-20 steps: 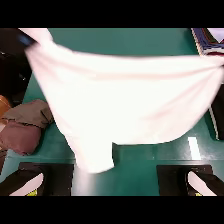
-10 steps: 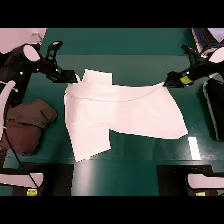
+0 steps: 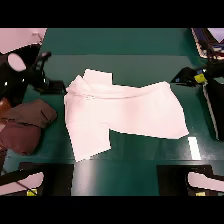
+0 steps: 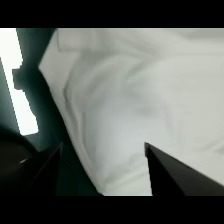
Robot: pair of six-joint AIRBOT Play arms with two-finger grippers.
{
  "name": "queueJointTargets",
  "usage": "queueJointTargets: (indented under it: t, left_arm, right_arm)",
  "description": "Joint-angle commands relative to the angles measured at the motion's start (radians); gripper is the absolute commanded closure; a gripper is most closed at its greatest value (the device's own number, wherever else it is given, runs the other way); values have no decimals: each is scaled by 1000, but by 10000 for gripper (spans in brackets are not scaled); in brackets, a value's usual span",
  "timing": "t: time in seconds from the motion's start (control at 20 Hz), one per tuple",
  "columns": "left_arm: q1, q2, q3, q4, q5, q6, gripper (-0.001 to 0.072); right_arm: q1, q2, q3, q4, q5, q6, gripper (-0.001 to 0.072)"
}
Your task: Fold the shirts.
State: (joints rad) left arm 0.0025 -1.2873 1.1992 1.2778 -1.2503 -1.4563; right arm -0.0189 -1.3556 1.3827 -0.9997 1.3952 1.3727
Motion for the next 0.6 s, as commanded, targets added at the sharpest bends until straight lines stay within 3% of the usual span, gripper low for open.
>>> queueJointTargets:
  t: [0.0, 0.25, 0.55]
  left_arm:
    - [15, 165, -279, -40, 19, -7, 106]
    - [15, 256, -551, -84, 175, -63, 106]
    - [-14, 253, -632, -202, 324, -55, 106]
  right_arm:
    - [-58, 148, -174, 14, -20, -31, 300]
    - [-69, 262, -289, 13, -55, -31, 300]
    - [-68, 285, -311, 14, -72, -32, 300]
